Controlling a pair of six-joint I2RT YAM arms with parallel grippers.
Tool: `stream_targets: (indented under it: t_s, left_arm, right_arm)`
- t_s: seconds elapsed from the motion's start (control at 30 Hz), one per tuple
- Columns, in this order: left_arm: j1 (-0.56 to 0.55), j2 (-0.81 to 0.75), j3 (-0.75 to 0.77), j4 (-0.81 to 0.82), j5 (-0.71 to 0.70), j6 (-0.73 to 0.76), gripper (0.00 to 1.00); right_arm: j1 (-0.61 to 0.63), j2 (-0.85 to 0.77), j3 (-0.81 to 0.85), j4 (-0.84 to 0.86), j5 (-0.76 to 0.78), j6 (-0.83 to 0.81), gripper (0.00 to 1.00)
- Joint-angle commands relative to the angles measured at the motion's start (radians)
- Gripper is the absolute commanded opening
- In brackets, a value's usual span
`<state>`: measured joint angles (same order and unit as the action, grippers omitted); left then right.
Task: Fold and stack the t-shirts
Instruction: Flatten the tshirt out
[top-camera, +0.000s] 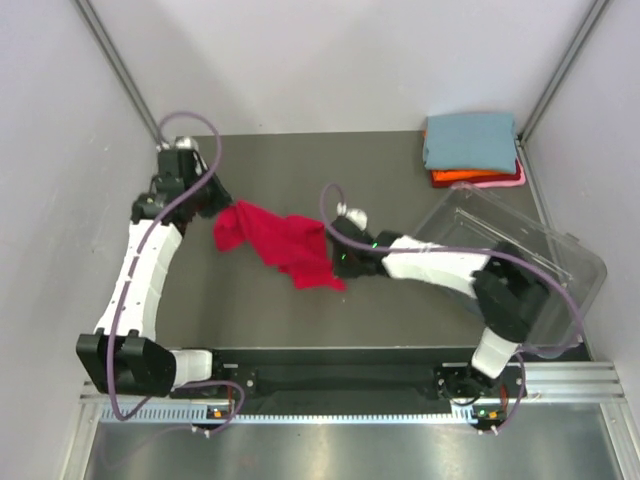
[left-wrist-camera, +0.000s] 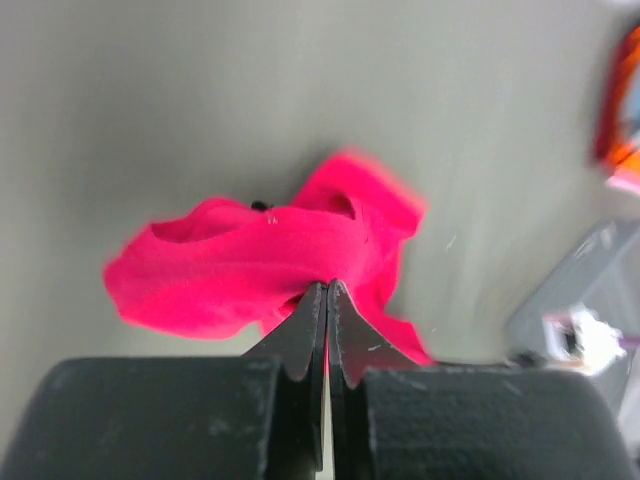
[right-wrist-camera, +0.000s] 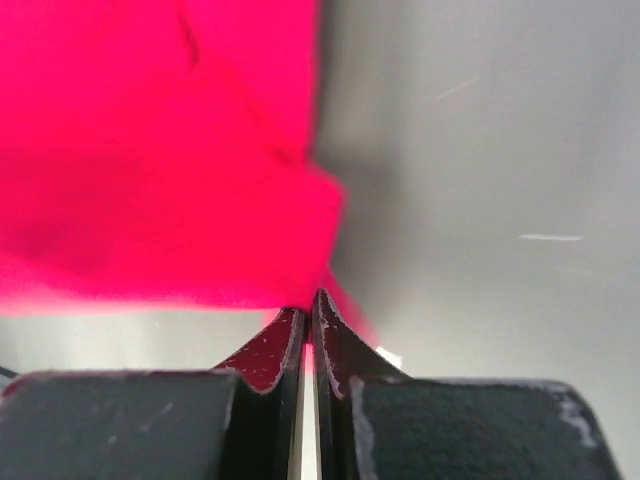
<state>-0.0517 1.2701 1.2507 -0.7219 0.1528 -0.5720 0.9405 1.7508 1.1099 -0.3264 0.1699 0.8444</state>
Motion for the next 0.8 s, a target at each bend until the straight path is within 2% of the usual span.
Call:
stream_targets:
  t_s: [0.0,0.07,0.13,0.23,0.33,0.47,0.53,0.6,0.77]
  left_arm:
    - [0.006,-0.055,0.304,-0.045,-0.139,0.072,0.00]
    - [0.004,-0.089,0.360,-0.083,-0.136,0.074,0.00]
    - [0.003,-0.135,0.348,-0.108,-0.078,0.055,0.00]
    - [0.001,-0.247,0.238,-0.103,0.040,0.029,0.00]
    - [-0.007,-0.348,0.142,-0.122,0.068,0.009,0.00]
    - [-0.020,-0.365,0.041,-0.099,0.062,0.000,0.00]
    - [-0.020,-0.350,0.019,-0.070,0.057,-0.006,0.00]
    - [-0.019,-0.324,0.035,-0.007,0.062,-0.008,0.00]
    - [-0.020,-0.223,0.179,0.171,0.030,-0.041,0.00]
  right_arm:
    - [-0.071,-0.266,0.171,-0.313,0.135,-0.261,0.00]
    - [-0.071,-0.362,0.244,-0.426,0.152,-0.307,0.00]
    - [-0.060,-0.428,0.255,-0.456,0.117,-0.314,0.00]
    - [-0.051,-0.543,0.223,-0.459,0.091,-0.317,0.00]
    - [-0.051,-0.588,0.229,-0.461,0.083,-0.355,0.00]
    - [-0.112,-0.504,0.307,-0.476,0.089,-0.483,0.00]
    - [-0.190,-0.461,0.382,-0.479,0.089,-0.514,0.00]
    - [-0.247,-0.407,0.448,-0.484,0.083,-0.556,0.00]
    - [-0.339,-0.275,0.801,-0.479,0.037,-0.600,0.00]
